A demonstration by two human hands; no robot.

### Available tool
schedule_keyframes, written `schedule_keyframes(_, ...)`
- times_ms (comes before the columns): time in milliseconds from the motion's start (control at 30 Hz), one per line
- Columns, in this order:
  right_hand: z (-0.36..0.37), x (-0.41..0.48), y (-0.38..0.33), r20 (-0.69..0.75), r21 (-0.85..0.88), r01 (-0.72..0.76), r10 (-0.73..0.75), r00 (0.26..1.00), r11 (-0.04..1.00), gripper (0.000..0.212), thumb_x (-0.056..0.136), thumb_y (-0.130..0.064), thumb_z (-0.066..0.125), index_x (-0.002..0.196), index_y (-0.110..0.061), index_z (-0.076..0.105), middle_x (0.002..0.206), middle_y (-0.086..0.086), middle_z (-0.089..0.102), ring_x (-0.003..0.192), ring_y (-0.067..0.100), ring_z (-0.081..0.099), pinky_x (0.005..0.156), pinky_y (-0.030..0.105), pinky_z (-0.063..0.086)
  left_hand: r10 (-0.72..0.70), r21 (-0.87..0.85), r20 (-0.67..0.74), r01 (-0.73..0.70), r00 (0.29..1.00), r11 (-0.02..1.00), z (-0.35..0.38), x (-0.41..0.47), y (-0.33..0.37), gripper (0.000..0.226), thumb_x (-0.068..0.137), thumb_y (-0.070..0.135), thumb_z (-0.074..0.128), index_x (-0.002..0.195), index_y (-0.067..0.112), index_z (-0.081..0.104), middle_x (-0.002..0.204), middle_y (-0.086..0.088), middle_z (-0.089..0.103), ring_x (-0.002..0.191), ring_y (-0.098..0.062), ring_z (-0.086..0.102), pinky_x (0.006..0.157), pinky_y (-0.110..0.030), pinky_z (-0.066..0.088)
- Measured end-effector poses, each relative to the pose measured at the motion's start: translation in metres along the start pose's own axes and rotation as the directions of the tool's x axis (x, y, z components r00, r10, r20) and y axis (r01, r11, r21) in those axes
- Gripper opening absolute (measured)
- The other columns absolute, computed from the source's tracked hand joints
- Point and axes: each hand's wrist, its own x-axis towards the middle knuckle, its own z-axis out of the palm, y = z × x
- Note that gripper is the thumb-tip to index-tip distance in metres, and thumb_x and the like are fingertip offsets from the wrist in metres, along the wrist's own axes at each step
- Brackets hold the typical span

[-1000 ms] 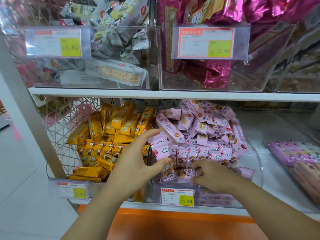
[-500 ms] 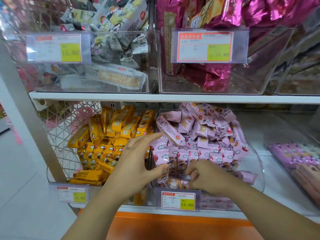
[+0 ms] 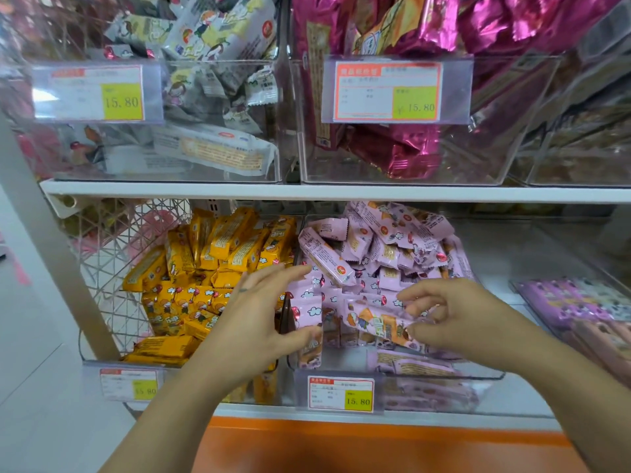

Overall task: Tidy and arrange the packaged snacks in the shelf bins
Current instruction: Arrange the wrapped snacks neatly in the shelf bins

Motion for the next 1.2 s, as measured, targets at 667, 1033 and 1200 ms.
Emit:
schedule_keyframes(667,0.080,0.032,-0.010,-0.138,-0.005,0.159,-0.158,0.978,0.987,0.028,0.086,-0.019,0.067,0.100,-0.029,0.045,0.081,-0.001,0.066,0.071,0.010,0.062,0.062,0.019,0.047,-0.003,0.375,0.260,-0.098,0.966,0.922,0.007,-0.002,0.004,0.071,0.079,0.054,0.064,0.137,0.040,0.025,0.144,0.022,0.038,0.143,0.000,-0.012,0.116,-0.048,-0.015)
schedule_keyframes(1033,0.076,0.038,-0.022,-0.241,0.089,0.219,-0.192,0.951,0.972,0.019,0.086,-0.032,0.067,0.090,-0.025,0.049,0.081,0.000,0.066,0.072,0.011,0.064,0.065,0.029,0.052,-0.004,0.338,0.249,-0.083,0.969,0.938,0.007,-0.003,0.002,0.060,0.079,0.046,0.067,0.125,0.034,0.031,0.133,0.016,0.046,0.142,0.000,-0.010,0.114,-0.046,-0.019)
schedule_keyframes(1200,0.084,0.040,-0.021,-0.140,0.093,0.194,-0.180,0.974,0.977,0.026,0.089,-0.025,0.064,0.075,-0.021,0.042,0.057,-0.009,0.051,0.045,-0.004,0.050,0.046,0.013,0.036,-0.002,0.317,0.255,-0.082,0.967,0.945,0.008,-0.005,0.004,0.064,0.081,0.044,0.066,0.131,0.035,0.028,0.139,0.021,0.039,0.142,0.000,-0.014,0.115,-0.048,-0.018)
